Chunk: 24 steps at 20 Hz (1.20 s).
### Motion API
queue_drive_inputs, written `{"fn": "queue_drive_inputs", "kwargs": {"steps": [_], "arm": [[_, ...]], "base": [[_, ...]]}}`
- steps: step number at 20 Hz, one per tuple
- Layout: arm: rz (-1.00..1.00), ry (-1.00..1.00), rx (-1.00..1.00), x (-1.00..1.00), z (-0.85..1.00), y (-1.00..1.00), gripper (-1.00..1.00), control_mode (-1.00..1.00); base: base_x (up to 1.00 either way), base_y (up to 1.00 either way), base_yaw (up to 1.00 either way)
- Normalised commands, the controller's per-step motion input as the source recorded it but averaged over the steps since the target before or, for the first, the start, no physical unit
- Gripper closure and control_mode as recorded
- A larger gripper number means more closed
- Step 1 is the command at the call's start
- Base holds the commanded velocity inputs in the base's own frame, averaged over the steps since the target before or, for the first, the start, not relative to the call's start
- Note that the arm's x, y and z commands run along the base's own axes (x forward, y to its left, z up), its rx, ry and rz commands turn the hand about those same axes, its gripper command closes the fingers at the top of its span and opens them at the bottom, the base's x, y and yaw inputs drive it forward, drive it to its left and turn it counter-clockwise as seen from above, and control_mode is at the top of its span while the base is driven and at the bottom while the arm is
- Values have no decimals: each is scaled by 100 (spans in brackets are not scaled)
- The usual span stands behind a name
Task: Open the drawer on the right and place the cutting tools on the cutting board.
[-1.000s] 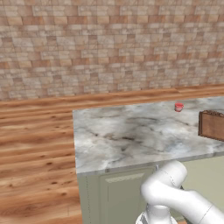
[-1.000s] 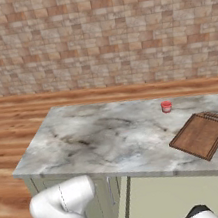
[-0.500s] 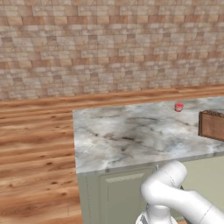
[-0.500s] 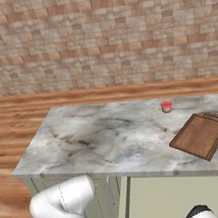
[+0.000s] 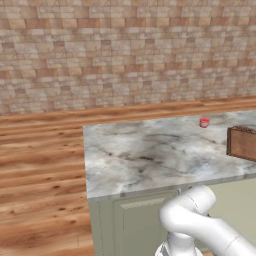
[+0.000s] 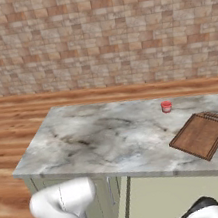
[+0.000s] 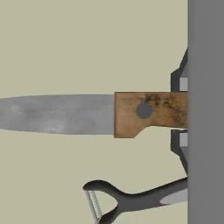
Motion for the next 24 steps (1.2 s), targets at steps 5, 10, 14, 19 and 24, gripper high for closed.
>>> {"fn": "queue_drive_inputs", "kwargs": {"steps": [5, 10, 14, 19, 24], "arm": [[-10, -5, -1, 1, 100, 33, 100, -100], [-9, -4, -5, 14, 100, 52, 100, -100], [-7, -3, -8, 45, 94, 82, 100, -100], [-3, 0, -4, 84, 55, 67, 100, -100], [-1, 0, 0, 100, 47, 29, 100, -100]], "base": [[0, 0, 0], [0, 0, 0], [0, 0, 0], [0, 0, 0], [0, 0, 0]]}}
